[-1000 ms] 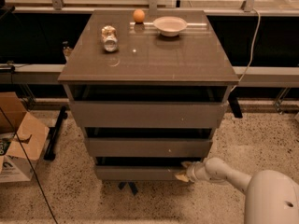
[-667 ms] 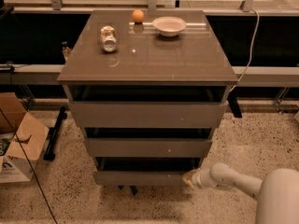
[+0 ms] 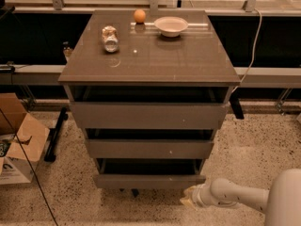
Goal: Open bottom drawer
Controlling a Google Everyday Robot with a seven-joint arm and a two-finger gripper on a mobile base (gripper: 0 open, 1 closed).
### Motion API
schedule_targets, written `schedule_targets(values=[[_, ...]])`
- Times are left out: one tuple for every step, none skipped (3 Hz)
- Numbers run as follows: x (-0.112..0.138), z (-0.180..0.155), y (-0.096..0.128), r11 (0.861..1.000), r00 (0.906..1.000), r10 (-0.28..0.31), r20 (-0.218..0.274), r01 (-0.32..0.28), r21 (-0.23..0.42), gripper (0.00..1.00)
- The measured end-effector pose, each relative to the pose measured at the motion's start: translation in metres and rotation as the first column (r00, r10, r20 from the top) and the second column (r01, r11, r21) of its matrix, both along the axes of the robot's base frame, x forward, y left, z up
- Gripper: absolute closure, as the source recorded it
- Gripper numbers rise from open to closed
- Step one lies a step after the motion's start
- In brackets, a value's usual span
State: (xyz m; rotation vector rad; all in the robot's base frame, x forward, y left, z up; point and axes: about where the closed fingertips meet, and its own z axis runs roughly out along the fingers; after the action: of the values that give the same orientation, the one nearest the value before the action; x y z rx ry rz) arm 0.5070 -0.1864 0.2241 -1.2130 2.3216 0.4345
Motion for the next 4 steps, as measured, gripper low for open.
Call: schedule_targets(values=[[0.019, 0.012, 0.005, 0.998, 0.9978, 0.048, 0.045, -0.045, -0.051, 0.0], [0.036, 0.024, 0.012, 0.99, 0.9883, 0.116, 0.099, -0.107, -0.096, 0.0], [0.049, 0.022, 0.018, 0.979, 0.9776, 0.176, 0.115, -0.162, -0.125, 0.0], [0.066, 0.005, 0.026, 0.97, 0.9707, 0.22, 0.096, -0.207, -0.13, 0.0]])
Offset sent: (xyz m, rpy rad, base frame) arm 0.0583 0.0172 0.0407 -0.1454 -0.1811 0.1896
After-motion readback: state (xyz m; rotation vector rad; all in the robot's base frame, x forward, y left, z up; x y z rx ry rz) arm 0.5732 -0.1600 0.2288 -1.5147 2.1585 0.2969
